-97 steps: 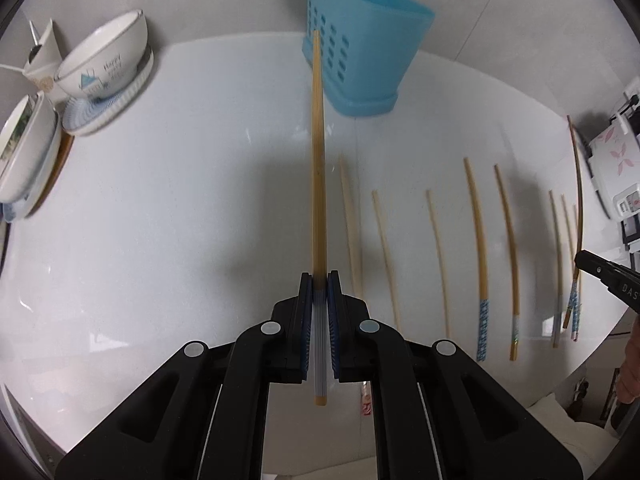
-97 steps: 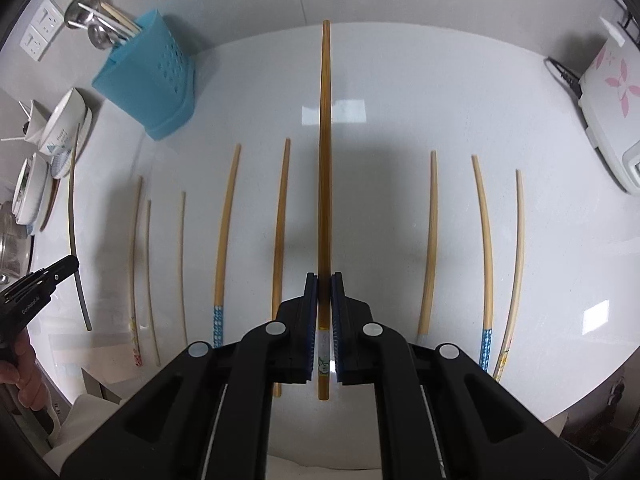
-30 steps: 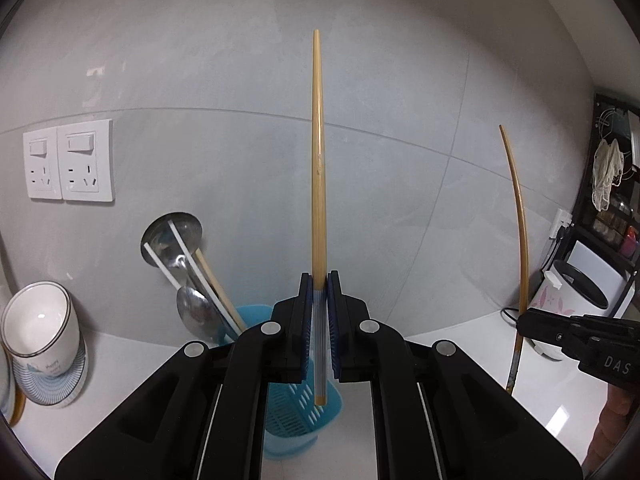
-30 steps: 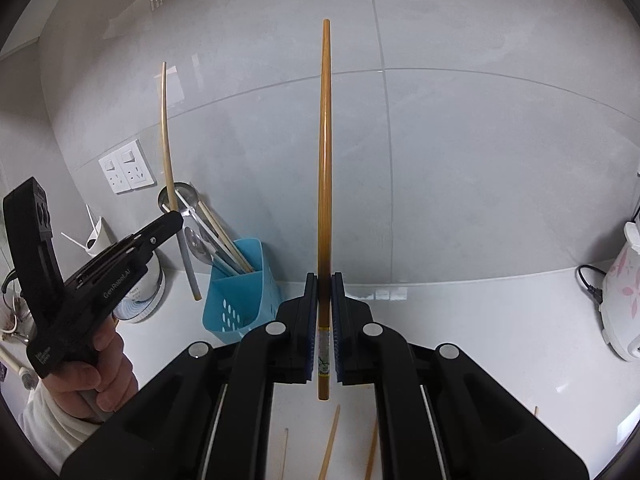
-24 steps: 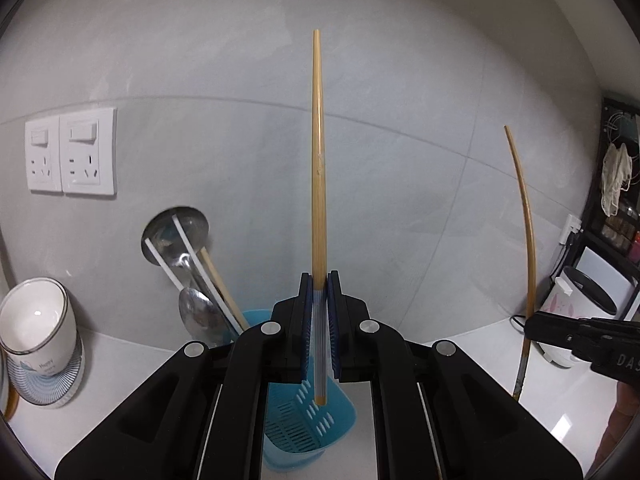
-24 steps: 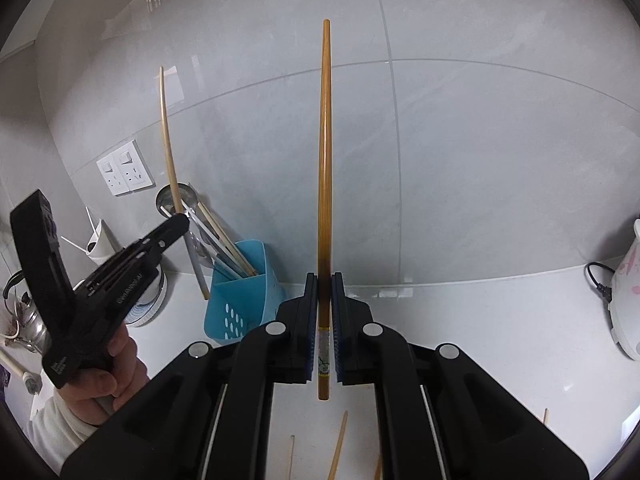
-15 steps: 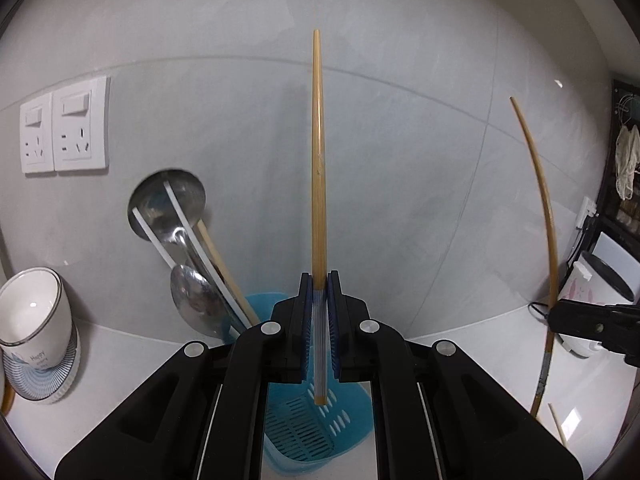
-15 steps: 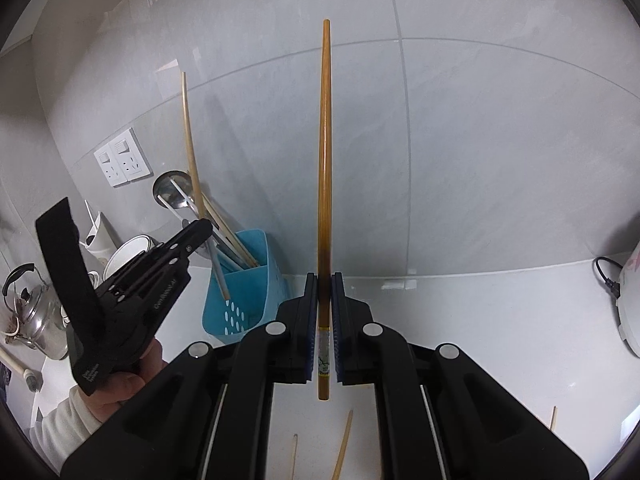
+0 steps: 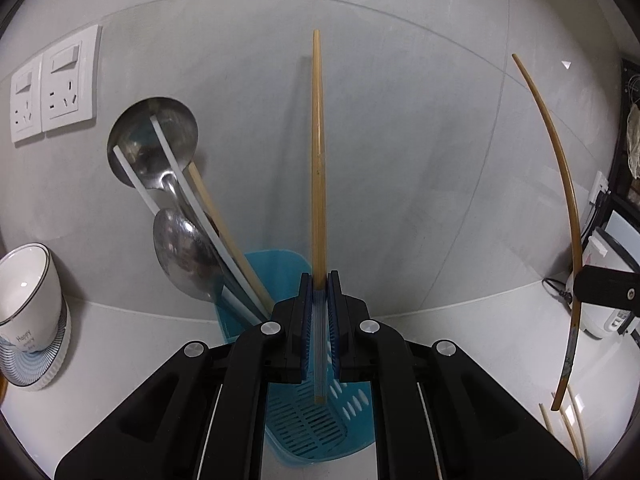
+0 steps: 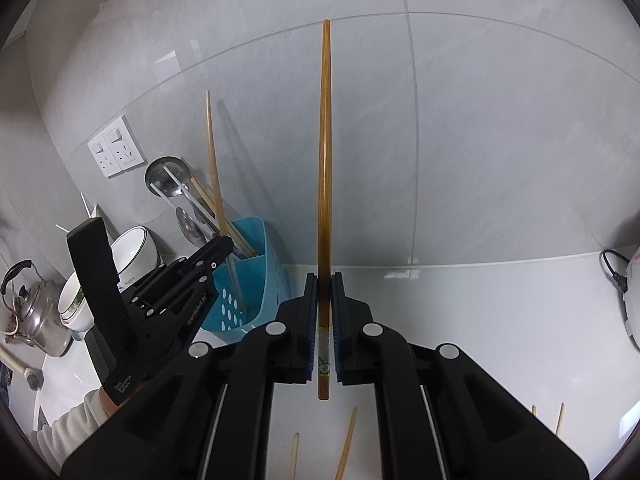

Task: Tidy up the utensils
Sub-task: 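Lower the pale chopstick into the blue holder and open the left tool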

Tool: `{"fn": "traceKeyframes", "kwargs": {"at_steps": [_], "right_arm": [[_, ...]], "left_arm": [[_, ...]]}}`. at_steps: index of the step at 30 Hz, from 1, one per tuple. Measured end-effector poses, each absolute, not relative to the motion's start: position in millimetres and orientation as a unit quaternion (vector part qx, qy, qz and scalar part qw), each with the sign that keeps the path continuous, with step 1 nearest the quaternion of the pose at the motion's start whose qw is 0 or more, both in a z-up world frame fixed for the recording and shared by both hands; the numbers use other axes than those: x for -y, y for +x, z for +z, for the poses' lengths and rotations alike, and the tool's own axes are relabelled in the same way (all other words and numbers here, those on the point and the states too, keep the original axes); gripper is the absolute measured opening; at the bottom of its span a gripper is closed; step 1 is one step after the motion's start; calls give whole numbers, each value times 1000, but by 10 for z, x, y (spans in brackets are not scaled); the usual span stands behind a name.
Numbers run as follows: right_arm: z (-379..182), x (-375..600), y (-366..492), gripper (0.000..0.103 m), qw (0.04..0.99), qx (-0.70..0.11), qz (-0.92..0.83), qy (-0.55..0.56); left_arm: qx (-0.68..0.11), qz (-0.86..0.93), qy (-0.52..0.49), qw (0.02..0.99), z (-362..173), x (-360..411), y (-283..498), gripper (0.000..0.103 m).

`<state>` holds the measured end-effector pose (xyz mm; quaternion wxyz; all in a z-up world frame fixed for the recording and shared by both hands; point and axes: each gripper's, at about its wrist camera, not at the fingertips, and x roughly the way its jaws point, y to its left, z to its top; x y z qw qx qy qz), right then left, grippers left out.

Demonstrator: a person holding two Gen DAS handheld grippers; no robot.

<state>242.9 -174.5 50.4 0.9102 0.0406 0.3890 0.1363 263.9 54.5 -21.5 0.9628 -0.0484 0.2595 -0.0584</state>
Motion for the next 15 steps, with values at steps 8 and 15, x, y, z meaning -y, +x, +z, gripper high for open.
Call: {"fn": "traceKeyframes", "kwargs": {"at_steps": [8,15], "right_arm": [[478,1735,2441,6,908,-394,137,36],[471,1704,2470,6,908,-393,141,38]], "left_arm": [[-256,-41,-36,965,-165,-540,2552,50],[-262,-23,-49,964,-6,-686,2369,81]]}}
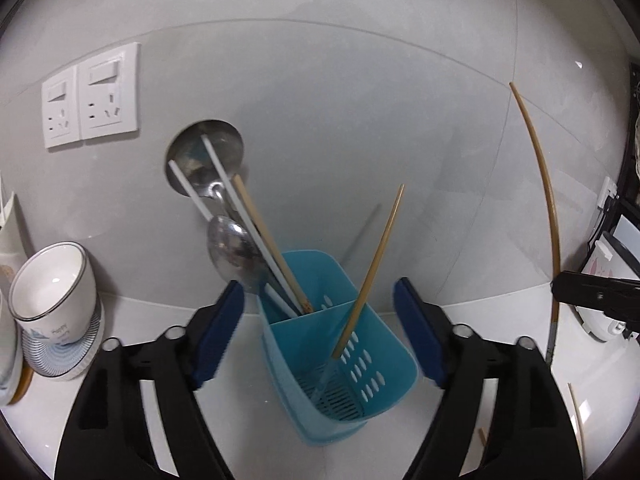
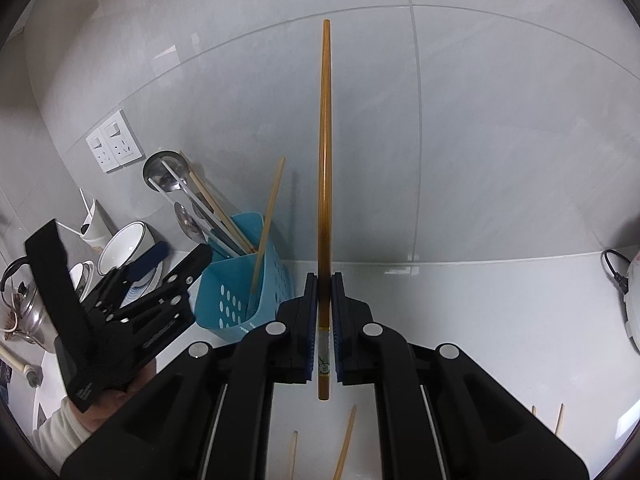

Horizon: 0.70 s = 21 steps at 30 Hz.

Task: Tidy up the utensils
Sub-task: 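Lower the pale chopstick into the blue holder and open the left tool, then lower the wooden chopstick into the blue holder and open the right tool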

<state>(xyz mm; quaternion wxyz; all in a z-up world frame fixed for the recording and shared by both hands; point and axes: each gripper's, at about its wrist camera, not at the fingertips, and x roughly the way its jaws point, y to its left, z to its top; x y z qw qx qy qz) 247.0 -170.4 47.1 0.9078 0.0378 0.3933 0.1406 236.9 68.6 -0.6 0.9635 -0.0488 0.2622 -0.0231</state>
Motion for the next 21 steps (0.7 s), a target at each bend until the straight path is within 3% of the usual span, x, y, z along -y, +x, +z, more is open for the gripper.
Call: {"fn": "traceKeyframes", "kwargs": {"at_steps": [5,21], "right_arm": [[478,1645,2505,6,907,-390,153,45],[561,1087,2630,6,902,-354,233,84]], "left_arm": [[-272,-10,-57,961,127,-796,2214,97],[-328,37,-48,943,142,-1154,1809,97]]}}
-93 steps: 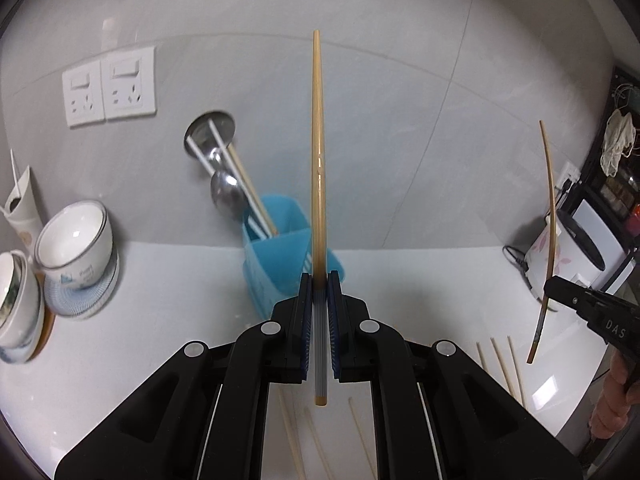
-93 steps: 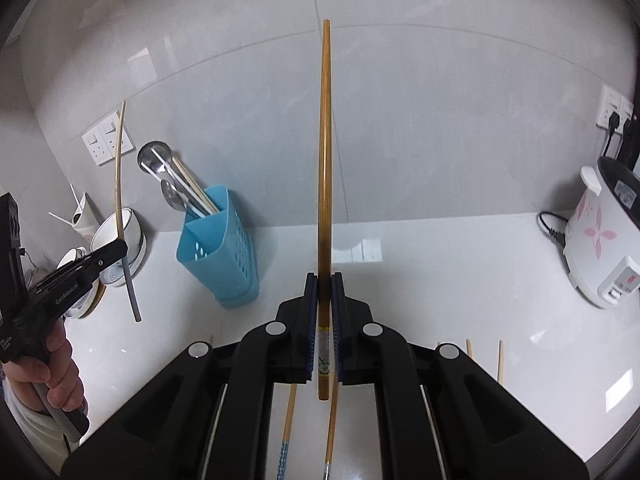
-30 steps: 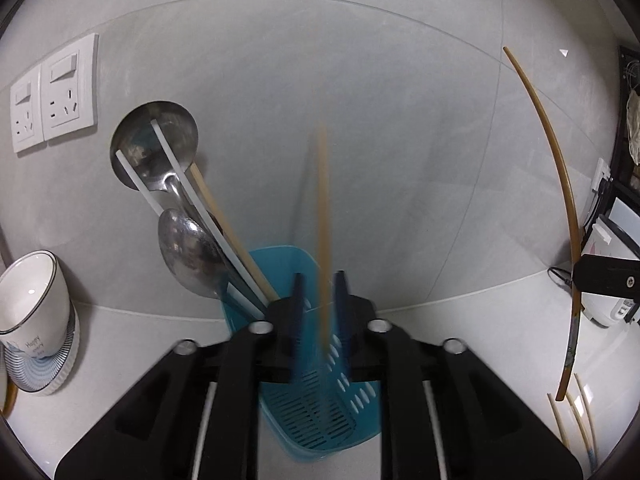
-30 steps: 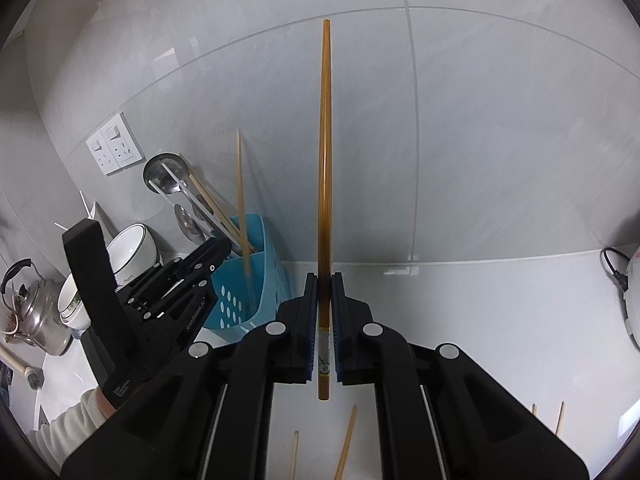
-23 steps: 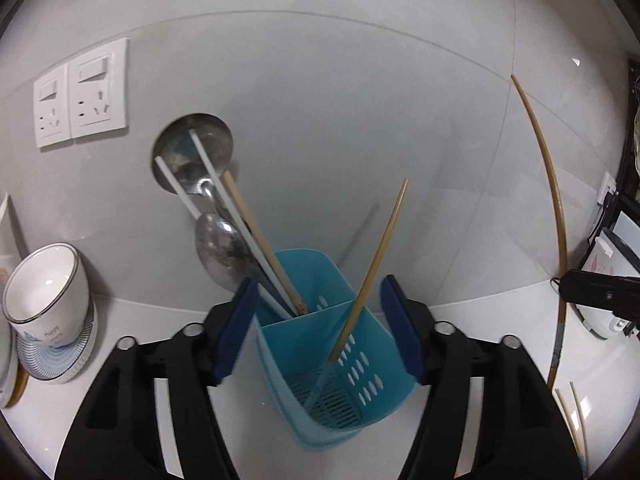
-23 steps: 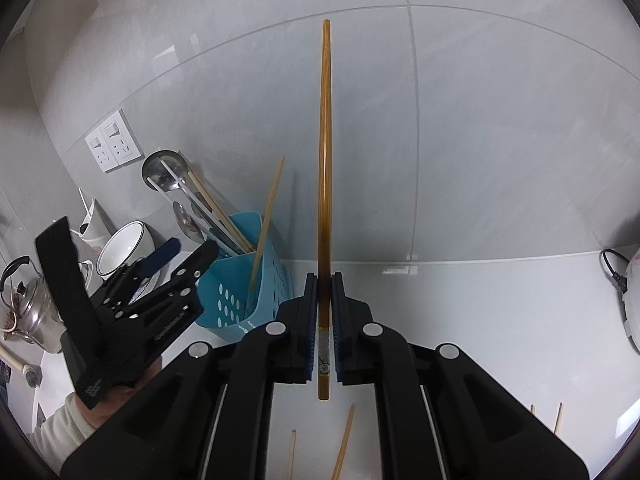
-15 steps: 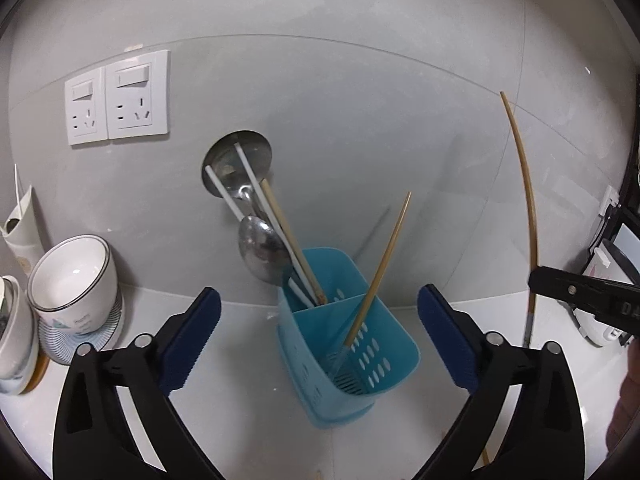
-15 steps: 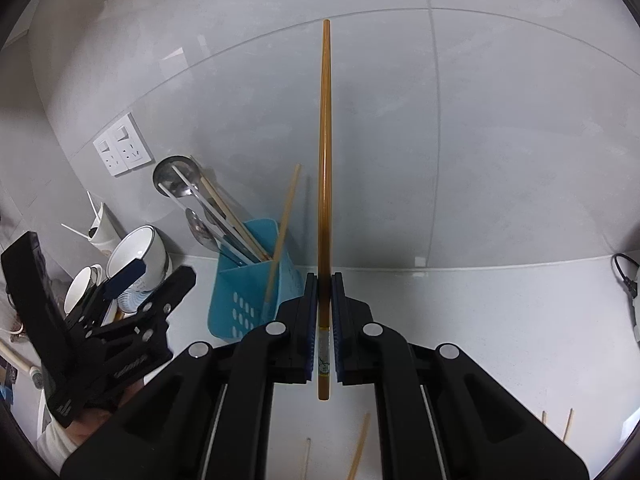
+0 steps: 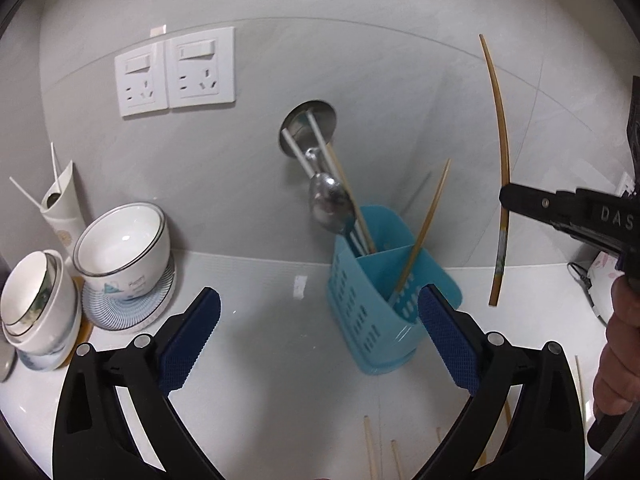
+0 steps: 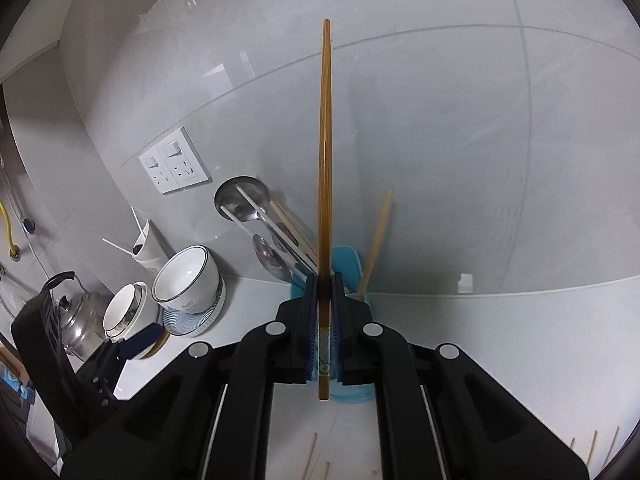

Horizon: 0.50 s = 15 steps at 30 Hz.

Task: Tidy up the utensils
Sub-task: 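Lower the wooden chopstick into the blue holder and open the right tool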

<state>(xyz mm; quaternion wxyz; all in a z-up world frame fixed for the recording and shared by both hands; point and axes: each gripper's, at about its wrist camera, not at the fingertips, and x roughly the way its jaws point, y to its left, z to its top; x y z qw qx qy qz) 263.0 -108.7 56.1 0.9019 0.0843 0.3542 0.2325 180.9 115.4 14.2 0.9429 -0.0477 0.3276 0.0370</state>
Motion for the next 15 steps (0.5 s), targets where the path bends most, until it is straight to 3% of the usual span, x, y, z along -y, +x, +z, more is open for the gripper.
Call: {"fn": "traceKeyframes", "kwargs": {"at_steps": [15], "right_arm": [[311,836,2858,6,897,-364,237,85]], "left_arm": [[-352,56,-58,932,-63,-1403,1776,97]]}}
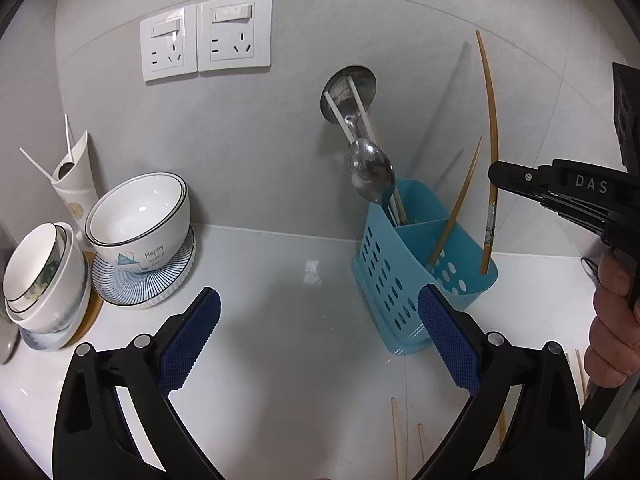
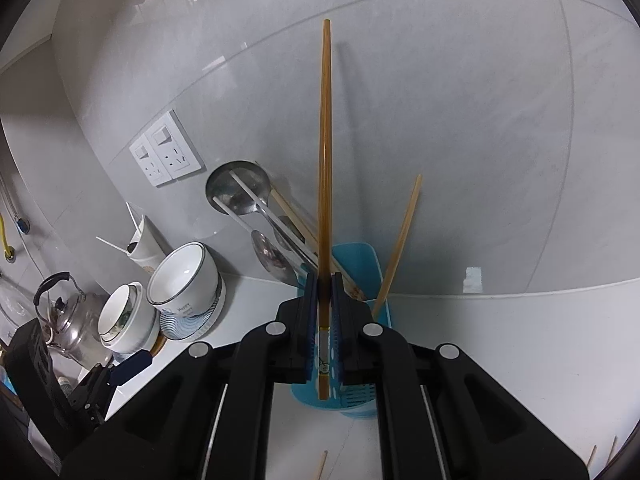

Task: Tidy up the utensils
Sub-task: 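Lower the wooden chopstick into the blue holder and open the right tool, then move both open tools back over the remaining chopsticks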

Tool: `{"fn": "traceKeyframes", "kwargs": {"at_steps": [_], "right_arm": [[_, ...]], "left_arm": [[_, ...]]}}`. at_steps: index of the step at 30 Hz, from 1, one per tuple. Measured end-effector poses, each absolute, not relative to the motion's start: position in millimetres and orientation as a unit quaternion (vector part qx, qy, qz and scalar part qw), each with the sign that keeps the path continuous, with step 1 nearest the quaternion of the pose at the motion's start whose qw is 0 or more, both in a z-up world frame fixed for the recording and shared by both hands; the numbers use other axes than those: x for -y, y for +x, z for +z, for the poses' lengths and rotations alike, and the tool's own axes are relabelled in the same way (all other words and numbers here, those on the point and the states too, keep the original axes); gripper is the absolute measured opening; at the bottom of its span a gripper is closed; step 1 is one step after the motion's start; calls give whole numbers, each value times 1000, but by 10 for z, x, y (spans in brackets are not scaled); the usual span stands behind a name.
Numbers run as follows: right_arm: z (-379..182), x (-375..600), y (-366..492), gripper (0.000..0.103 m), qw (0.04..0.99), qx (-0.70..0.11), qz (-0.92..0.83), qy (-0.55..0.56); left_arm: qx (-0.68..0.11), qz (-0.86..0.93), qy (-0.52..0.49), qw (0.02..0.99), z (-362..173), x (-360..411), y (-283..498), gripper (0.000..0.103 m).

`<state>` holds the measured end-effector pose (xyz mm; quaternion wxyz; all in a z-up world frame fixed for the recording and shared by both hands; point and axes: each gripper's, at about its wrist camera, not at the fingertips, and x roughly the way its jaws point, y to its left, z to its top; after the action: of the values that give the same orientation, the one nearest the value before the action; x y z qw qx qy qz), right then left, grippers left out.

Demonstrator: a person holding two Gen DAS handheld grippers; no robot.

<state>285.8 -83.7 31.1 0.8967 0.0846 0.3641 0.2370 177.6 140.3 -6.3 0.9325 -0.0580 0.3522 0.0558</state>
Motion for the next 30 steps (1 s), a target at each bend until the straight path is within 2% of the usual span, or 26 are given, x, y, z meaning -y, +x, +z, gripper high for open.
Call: {"fn": "traceKeyframes", "kwargs": {"at_steps": [14,17,18,22,23,24,28,30], "right_arm": [[-28,702,2977,7,892,-384,229,65],[-42,714,2982,11,893,-384,227,65],[-40,722,2981,17,893,-382,229,66],[30,802,2924,53,898,-372,225,68],[55,842,2901,57,899,-369,226,70],[79,870,2880,66,900,-366,225,69],[157,1012,2769,83,908,-357,212,54],[177,1096,2712,89,911,-356,203,48]], "left_arm": [[-366,58,-59,927,-203,-1413,1816,97],[-368,56,-59,926,-220,-1402,1821,97],[-368,56,-59,926,-223,-1397,1822,97],[-370,57,-56,926,-216,-1369,1832,97],[-370,57,-55,926,-211,-1362,1833,97],[-369,58,-56,926,-204,-1359,1832,97],[-369,56,-62,926,-178,-1343,1845,97],[-370,54,-64,925,-164,-1328,1851,97]]}}
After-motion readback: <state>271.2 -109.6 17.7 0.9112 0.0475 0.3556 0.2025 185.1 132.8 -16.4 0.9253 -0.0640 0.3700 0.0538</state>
